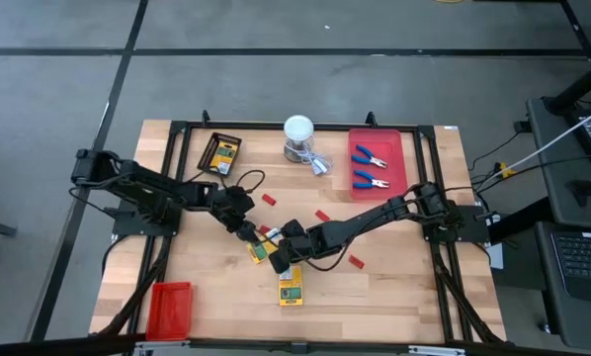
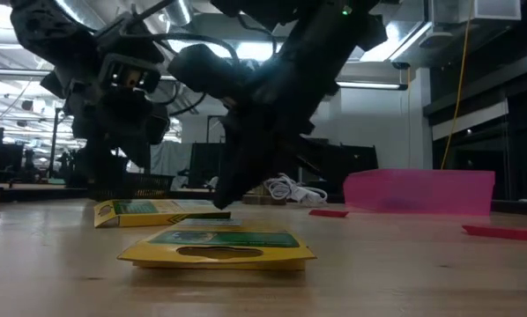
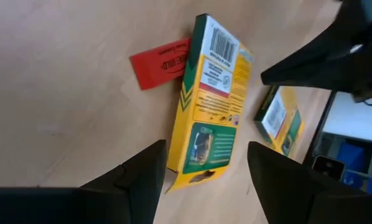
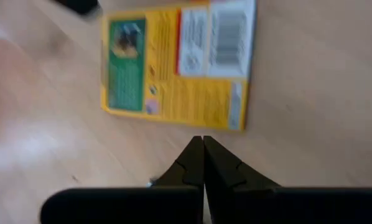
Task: Pick & Place School Supplies
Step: Put the crayon box into the black bin
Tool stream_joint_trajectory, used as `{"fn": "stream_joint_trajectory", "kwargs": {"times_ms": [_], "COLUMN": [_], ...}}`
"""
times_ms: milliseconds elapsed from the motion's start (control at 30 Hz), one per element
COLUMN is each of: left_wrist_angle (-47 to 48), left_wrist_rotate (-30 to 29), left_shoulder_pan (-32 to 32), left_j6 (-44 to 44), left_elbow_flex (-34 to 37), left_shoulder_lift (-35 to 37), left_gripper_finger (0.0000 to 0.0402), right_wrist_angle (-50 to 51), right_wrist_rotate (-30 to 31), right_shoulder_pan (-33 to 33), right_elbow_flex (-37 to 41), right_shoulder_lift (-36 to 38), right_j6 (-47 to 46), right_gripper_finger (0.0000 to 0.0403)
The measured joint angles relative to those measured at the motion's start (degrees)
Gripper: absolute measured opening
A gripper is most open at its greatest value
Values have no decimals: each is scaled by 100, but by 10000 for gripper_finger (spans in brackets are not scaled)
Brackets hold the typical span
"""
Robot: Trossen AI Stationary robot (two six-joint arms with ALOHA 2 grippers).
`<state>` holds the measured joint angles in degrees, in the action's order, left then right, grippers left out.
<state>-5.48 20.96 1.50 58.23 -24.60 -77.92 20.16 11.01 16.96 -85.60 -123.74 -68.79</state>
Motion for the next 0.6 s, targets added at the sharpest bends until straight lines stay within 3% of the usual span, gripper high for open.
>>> {"fn": "stream_joint_trajectory", "kwargs": {"times_ms": [600], "left_wrist_angle": [-559], "left_wrist_rotate": [296], "left_shoulder_pan": [-102], "left_j6": [-284], "left_elbow_flex": [-371], "left_shoulder_lift": [-1059], "left_gripper_finger": [221], "right_wrist_angle": [-207], "right_wrist_rotate": [146], "right_shoulder_pan": [-94], "right_elbow_flex": [-4], "right_shoulder_lift": [0], "right_j6": [178], "right_gripper_finger": [0]}}
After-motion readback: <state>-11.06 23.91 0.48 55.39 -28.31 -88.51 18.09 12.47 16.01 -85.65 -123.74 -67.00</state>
